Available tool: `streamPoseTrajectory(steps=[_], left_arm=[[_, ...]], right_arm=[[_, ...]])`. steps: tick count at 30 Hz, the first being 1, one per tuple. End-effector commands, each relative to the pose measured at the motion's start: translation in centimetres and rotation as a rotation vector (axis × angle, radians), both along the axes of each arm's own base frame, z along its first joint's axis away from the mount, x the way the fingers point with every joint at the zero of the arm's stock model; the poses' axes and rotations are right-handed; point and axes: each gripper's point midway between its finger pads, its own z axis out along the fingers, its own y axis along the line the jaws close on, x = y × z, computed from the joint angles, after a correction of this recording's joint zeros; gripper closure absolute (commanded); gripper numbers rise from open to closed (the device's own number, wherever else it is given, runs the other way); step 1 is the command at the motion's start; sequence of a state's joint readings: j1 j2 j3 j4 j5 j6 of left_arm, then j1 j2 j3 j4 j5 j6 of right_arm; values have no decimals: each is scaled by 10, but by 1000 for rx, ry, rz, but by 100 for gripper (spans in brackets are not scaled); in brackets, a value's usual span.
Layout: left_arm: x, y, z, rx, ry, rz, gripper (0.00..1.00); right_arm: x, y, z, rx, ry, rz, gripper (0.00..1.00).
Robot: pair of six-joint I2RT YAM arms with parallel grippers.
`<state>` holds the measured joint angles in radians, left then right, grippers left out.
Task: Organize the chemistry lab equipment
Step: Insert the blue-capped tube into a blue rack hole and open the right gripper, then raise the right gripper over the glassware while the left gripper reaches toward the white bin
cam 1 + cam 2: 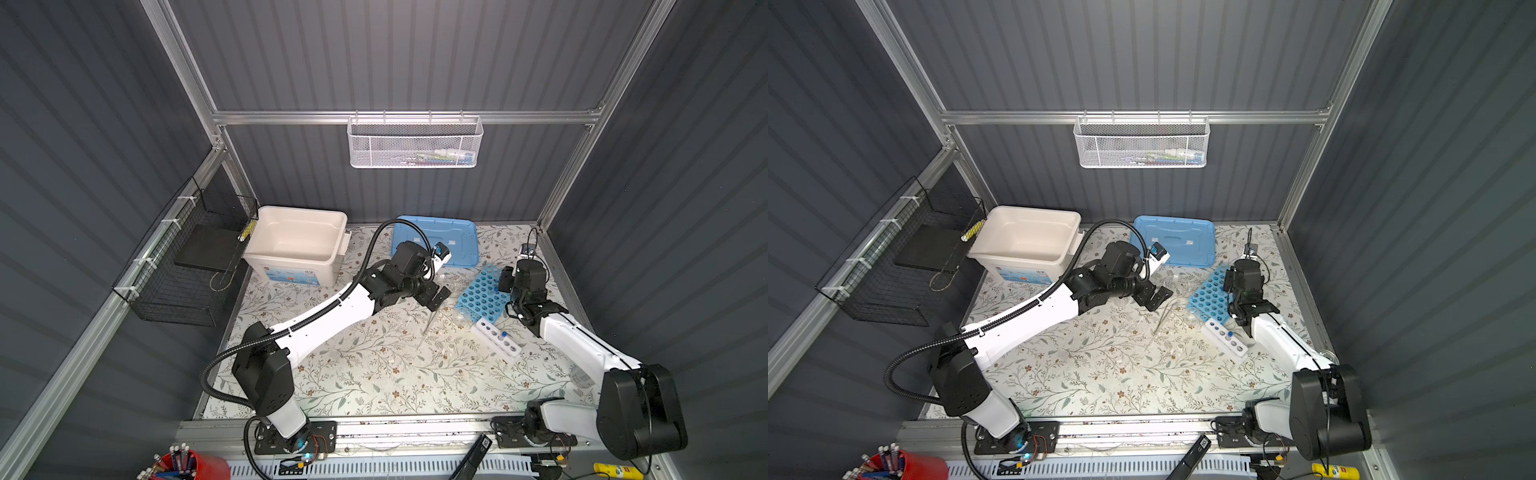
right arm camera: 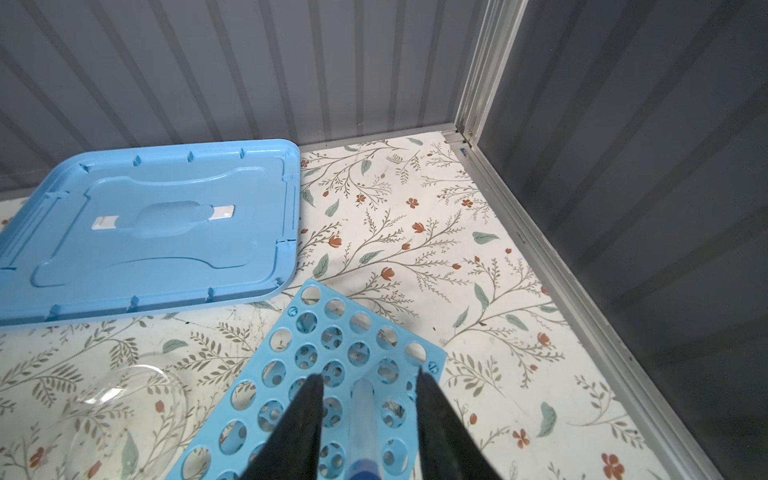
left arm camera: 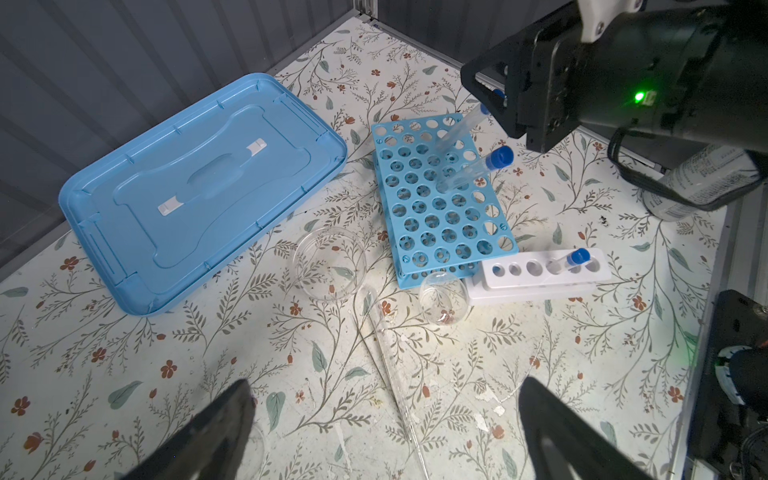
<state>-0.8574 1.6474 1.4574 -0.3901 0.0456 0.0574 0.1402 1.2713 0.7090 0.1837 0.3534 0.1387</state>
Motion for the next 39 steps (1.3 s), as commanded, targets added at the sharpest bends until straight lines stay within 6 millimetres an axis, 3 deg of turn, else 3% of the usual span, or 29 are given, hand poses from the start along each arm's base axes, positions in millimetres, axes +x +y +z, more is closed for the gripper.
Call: streamPoseTrajectory(steps=[1, 7, 14, 22, 28, 29, 31, 39], left_arm=[[3, 8, -15, 60, 41, 29, 0], [6, 21, -17, 95, 30, 78, 0], [7, 38, -22, 140, 36, 125, 0], [1, 52, -44, 208, 101, 131, 0], [1, 54, -64, 237, 145, 141, 0], [-2, 59, -78, 262, 166, 146, 0], [-1, 61, -87, 265, 185, 157, 0], [0, 63, -112, 270, 236, 189, 0]], right_arm=[[0, -2, 15, -8, -2, -13, 55], [-1, -7, 41, 2, 17, -25, 48], [-15, 6, 62, 90, 105, 26, 44], [-73, 22, 88, 232, 235, 76, 43], [-115, 43, 72, 353, 378, 105, 44], [-120, 47, 68, 354, 394, 109, 44], [-131, 56, 60, 357, 434, 117, 45], [-144, 119, 28, 409, 590, 234, 48]])
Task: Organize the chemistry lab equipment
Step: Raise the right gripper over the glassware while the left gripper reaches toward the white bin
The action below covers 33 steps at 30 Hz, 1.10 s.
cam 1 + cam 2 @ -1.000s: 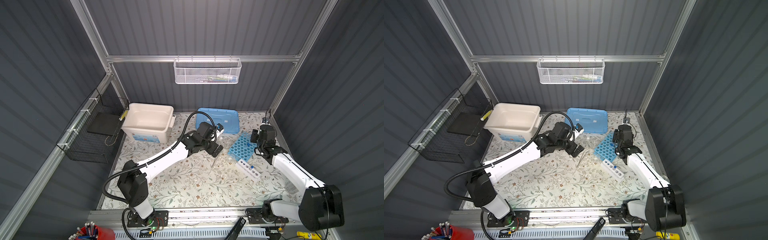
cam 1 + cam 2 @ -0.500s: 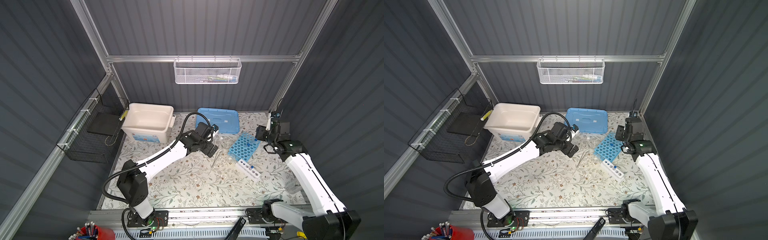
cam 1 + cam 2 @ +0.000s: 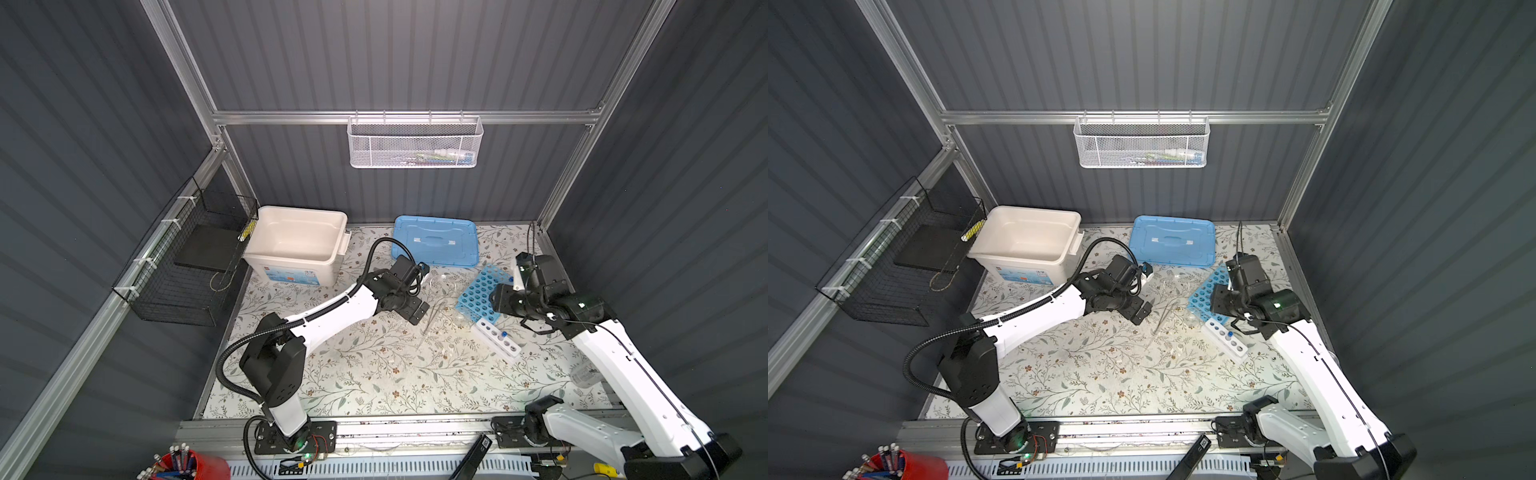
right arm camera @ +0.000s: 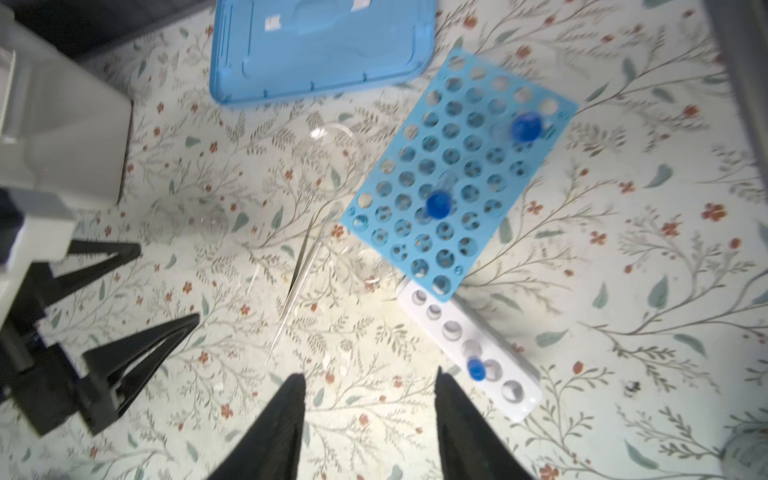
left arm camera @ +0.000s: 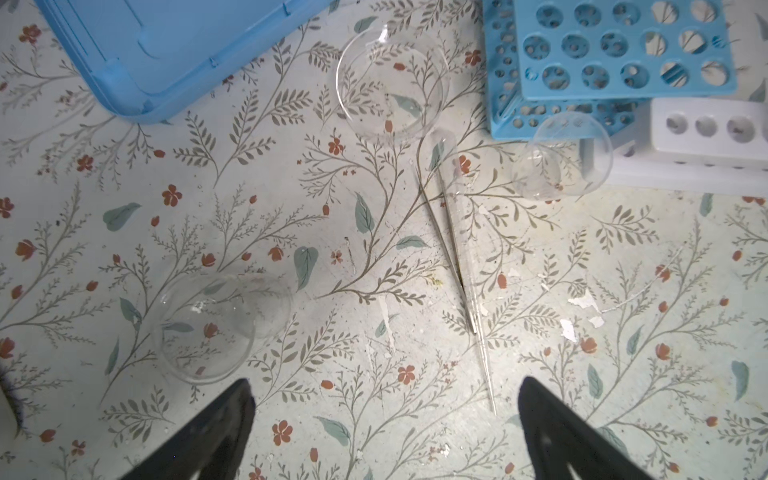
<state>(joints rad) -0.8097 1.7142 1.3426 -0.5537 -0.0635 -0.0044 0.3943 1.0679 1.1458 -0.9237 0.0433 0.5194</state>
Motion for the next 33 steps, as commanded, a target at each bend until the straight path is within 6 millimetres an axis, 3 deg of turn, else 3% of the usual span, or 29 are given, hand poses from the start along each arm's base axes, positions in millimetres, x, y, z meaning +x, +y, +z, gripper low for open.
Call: streamPoseTrajectory(steps=[1, 9, 16, 21, 26, 33], left_arm=[[0, 1, -7, -20, 30, 30, 0], [-5, 15, 7, -50, -2, 67, 0], [-7, 27, 24, -86, -35, 98, 0], [-2, 38, 51, -113, -103, 129, 0], [16, 71, 69, -92, -132, 248, 0], [58, 124, 105, -104, -175, 429, 0]], right_arm=[[-5, 22, -29, 23, 145, 23, 49], [24, 73, -70, 0, 258, 130, 50], [54, 96, -89, -25, 292, 158, 52], [65, 105, -117, -40, 342, 164, 53], [73, 108, -135, -58, 366, 155, 54], [80, 108, -141, -73, 366, 147, 55]])
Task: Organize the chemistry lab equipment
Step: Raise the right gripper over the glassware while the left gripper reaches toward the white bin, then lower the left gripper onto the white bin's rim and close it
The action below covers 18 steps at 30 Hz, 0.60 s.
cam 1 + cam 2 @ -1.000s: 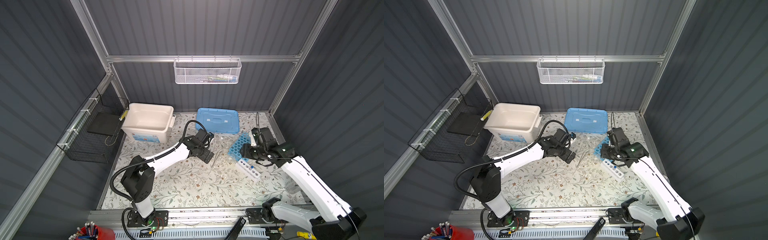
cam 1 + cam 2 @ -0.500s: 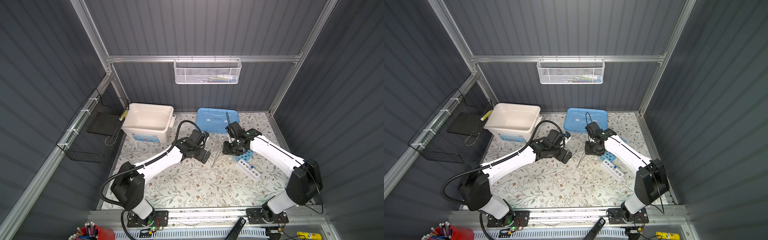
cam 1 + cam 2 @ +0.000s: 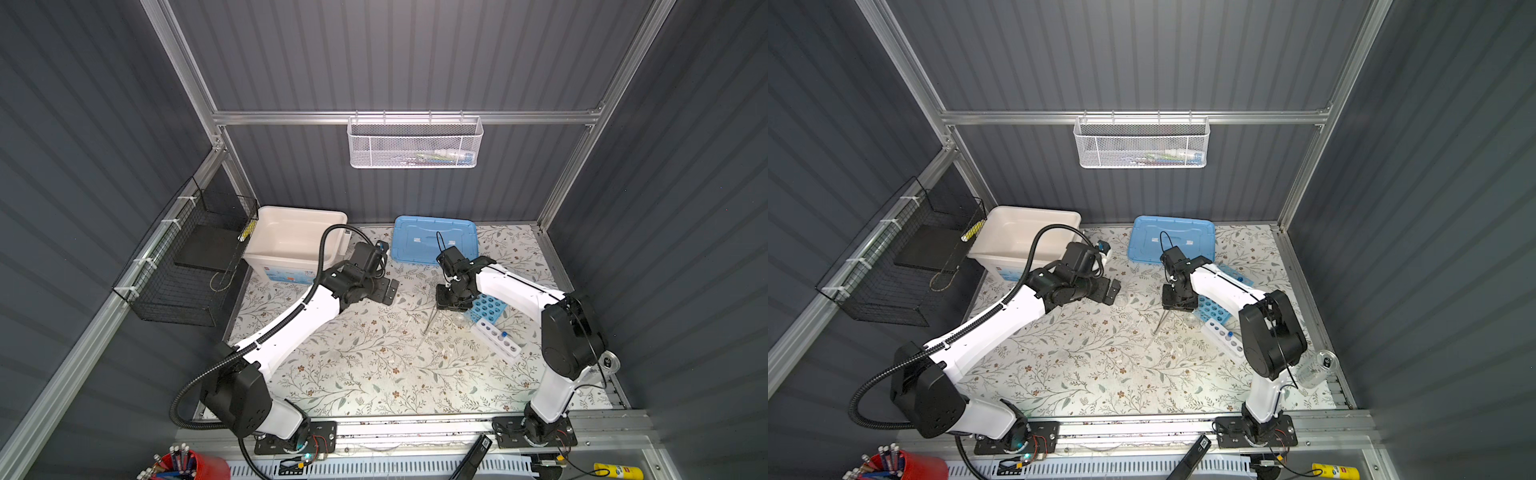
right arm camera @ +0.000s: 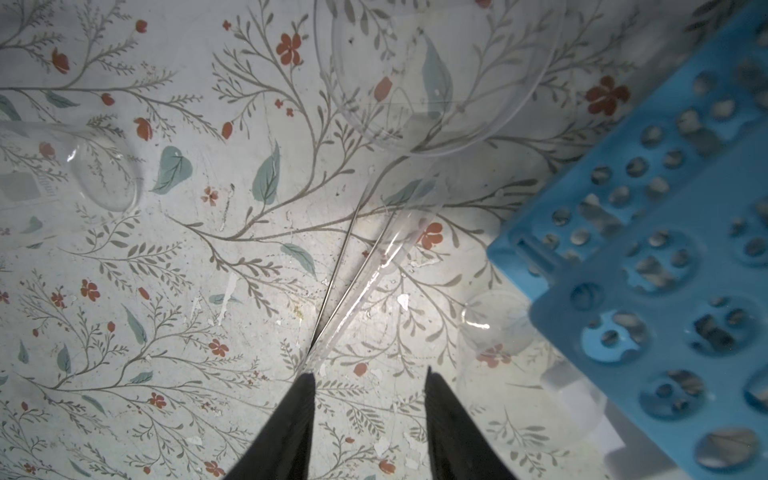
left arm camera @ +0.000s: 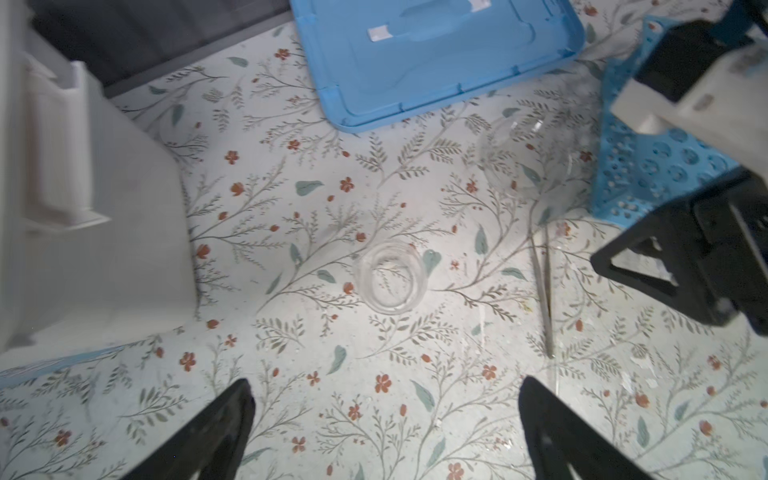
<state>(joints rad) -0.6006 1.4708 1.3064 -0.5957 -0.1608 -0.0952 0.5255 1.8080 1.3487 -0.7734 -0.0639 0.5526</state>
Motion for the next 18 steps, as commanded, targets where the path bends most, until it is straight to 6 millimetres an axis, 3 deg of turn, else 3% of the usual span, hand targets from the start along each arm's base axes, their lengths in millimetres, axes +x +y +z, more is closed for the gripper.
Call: streamPoseTrajectory(steps=[1, 5, 9, 13, 18], left_arm=[[24, 30, 35, -14, -36, 120, 0], [62, 69, 41, -5, -13, 252, 0], [95, 97, 32, -9, 33, 337, 0], [119, 109, 10, 19, 95, 363, 0], [138, 116, -2, -16, 128, 371, 0]], right_arm=[[9, 3, 7, -1, -30, 1, 55], [13, -3, 6, -9, -32, -18, 55], [17, -10, 5, -14, -33, -36, 55], [20, -13, 3, -12, -34, -45, 55], [20, -16, -2, -18, -25, -53, 55]])
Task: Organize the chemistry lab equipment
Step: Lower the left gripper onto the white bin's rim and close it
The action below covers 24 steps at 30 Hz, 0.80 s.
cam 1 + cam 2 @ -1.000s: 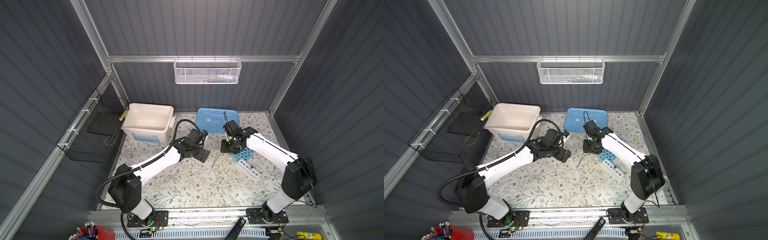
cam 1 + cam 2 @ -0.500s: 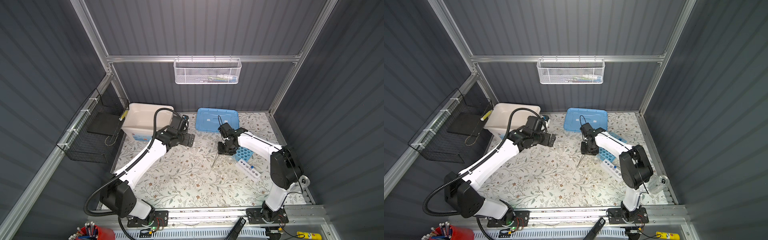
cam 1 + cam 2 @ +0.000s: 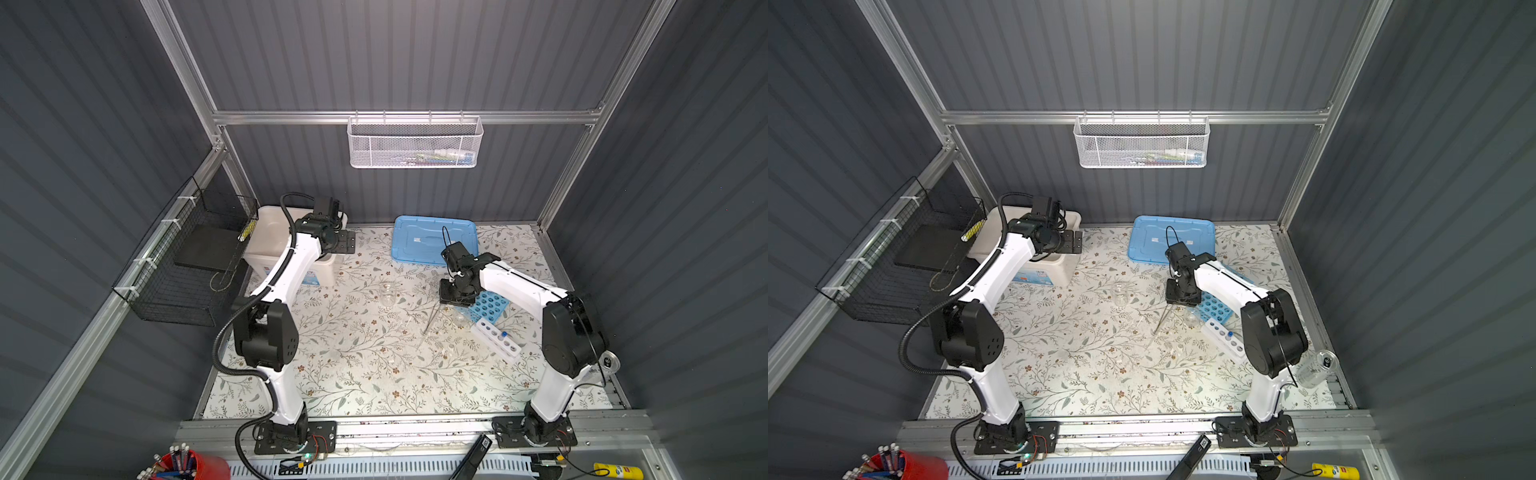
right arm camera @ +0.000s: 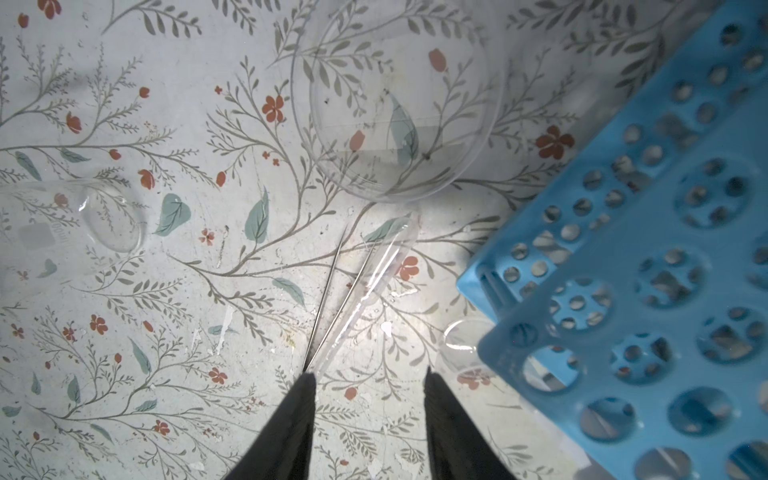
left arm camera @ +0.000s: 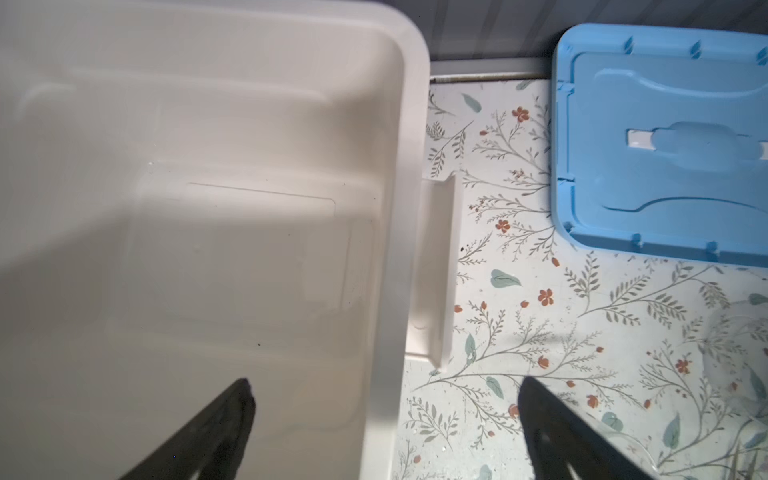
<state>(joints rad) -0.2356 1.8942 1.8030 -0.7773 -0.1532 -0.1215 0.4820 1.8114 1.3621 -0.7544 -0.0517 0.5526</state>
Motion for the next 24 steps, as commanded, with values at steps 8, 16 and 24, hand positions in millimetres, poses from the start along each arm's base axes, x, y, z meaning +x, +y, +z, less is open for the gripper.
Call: streamPoseTrajectory(steps=[8, 16, 24], left_arm=[[8, -6, -20, -55, 86, -34, 0], [8, -6, -36, -55, 125, -47, 0], [5, -4, -47, -53, 163, -50, 0]], right_arm=[[4, -16, -14, -45, 20, -32, 55], [8, -31, -21, -64, 30, -60, 55], [12, -54, -22, -94, 28, -104, 56]])
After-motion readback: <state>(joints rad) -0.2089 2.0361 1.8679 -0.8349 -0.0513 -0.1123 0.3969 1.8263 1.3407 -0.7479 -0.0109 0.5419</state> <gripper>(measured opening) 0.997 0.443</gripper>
